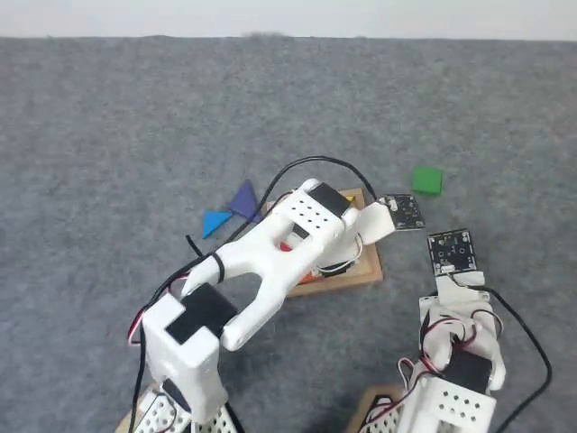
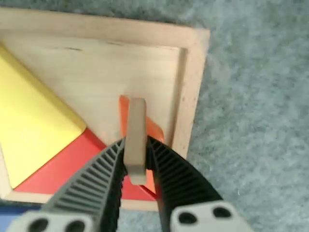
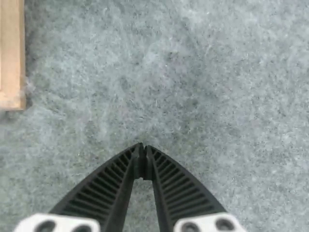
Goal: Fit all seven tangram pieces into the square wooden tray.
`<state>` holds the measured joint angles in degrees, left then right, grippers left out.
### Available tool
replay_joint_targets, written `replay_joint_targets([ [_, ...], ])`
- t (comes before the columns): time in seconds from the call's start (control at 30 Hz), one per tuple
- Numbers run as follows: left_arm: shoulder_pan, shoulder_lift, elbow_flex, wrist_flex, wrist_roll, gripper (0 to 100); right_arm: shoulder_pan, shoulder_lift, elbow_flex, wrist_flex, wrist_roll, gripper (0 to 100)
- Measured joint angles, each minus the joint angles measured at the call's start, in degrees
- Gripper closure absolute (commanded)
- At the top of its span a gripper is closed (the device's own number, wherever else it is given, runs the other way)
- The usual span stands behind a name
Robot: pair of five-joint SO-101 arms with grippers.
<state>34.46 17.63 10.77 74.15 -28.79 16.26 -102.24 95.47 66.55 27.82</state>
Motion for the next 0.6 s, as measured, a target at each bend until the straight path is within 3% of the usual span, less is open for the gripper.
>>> replay_joint_targets([
  [0.6,-5.4,0.4,-0.2,-1.8,1.8,92,0.0,0.0,0.0,0.0,0.0,99.0],
])
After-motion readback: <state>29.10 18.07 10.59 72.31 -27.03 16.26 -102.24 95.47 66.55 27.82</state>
